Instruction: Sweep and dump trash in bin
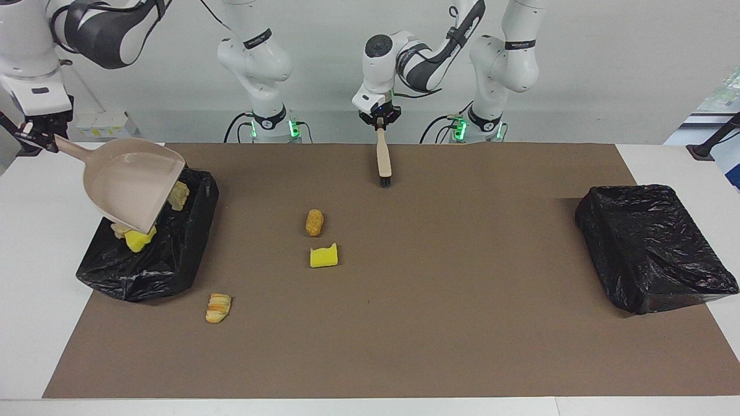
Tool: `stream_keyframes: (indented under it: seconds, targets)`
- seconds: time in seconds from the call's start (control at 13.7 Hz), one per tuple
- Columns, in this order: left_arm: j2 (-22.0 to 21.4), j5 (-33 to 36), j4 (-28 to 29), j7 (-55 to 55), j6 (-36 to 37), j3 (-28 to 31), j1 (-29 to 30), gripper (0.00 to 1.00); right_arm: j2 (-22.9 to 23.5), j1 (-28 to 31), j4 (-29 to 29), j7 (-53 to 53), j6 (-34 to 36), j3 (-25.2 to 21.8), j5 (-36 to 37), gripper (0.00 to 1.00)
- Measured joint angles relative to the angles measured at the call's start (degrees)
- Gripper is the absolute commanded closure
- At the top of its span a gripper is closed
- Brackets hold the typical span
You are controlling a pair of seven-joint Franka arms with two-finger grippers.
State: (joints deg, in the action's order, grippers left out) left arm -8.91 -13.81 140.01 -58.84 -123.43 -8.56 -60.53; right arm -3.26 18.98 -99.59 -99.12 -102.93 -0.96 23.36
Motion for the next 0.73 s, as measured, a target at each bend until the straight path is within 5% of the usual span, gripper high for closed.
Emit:
stream_keyframes:
  seconds: [0.15,0.22,0.73]
  targets:
    - [0.0,0.0,0.0,0.0,-0.2,0.2,0.0,0.06,0.0,-3.1,-0.3,4.5,1.1,0.2,-0.6,1.00]
    - [0.1,0.0,0.0,0.3,-0.3,0.5,0.0,0.00,0.0,-4.5,-0.4,7.3,2.4,0.2,-1.5,1.00]
    - [0.2,4.8,-3.9,12.5,2.8,2.1,10.4,0.00,-1.4,-15.0,-3.6,31.5,4.9,0.6,-6.3,1.00]
